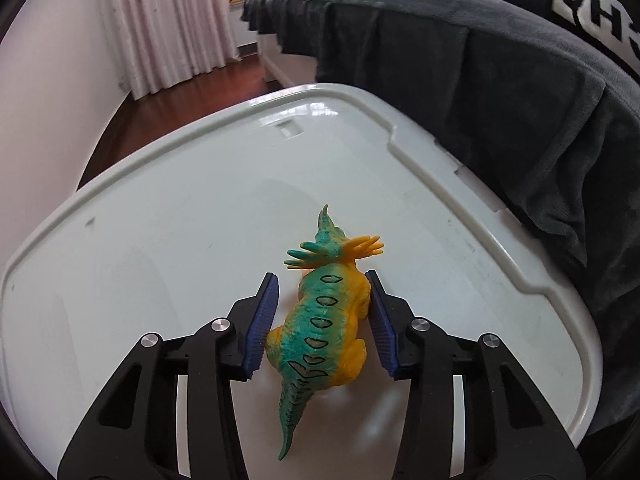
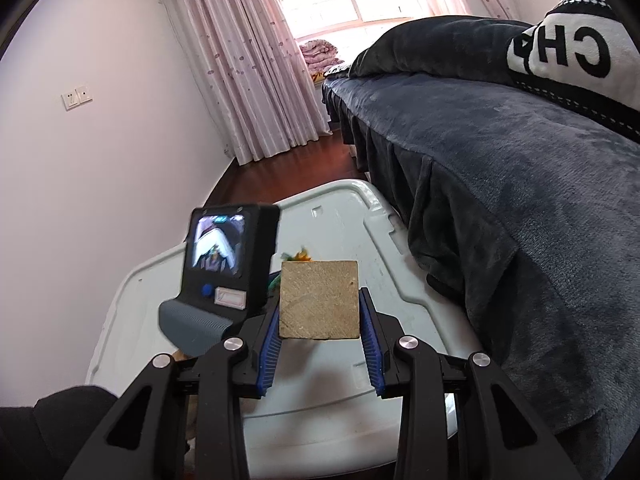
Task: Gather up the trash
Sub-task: 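Grasp the green-and-orange toy dinosaur with the left tool while the right tool holds the cube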
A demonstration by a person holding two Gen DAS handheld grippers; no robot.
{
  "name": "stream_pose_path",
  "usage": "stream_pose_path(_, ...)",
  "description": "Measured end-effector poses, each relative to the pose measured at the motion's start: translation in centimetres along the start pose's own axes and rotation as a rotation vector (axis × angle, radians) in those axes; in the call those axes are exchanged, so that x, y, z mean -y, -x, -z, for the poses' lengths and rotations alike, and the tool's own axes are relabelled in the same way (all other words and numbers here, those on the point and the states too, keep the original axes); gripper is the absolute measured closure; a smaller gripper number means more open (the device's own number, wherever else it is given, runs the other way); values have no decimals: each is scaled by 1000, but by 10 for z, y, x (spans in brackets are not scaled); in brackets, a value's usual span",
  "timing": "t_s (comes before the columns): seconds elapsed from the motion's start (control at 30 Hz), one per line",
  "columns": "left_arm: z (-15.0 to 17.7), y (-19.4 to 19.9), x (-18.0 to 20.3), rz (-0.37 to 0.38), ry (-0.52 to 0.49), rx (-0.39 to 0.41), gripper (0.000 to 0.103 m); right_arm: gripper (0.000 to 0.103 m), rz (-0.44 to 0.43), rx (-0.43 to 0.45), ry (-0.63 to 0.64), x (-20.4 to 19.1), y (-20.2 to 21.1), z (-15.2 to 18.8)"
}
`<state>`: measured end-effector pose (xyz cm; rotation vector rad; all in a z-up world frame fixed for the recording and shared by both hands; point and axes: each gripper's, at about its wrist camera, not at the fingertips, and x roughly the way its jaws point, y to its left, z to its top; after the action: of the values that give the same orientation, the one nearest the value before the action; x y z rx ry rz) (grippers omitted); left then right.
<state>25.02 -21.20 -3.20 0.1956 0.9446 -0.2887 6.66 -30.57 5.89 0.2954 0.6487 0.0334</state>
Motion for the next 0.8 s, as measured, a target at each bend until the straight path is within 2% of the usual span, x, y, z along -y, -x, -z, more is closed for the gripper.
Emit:
stream_pose_path(0.23, 19, 60, -40, -63, 86, 37, 60, 68, -20, -10, 25, -16, -5, 2)
stream_pose_path(0.47, 60, 138, -75, -123, 178, 56, 61, 67, -73, -48, 107, -49, -17, 12)
stream_pose_path(0.6, 102, 182, -94, -152, 259, 30, 62, 67, -138, -76, 166, -71, -12, 21)
stream_pose_path(0.67, 127, 207, -96, -149, 275, 30, 62, 67, -179, -100, 206, -82, 3, 31)
stream_pose_path(0.73, 151, 227, -94, -146, 275, 33, 70, 67, -220, -129, 211, -87, 16, 40)
stream_pose_path(0.8, 176, 243, -92, -125, 278, 21, 70, 67, -264, -162, 233, -96, 34, 51)
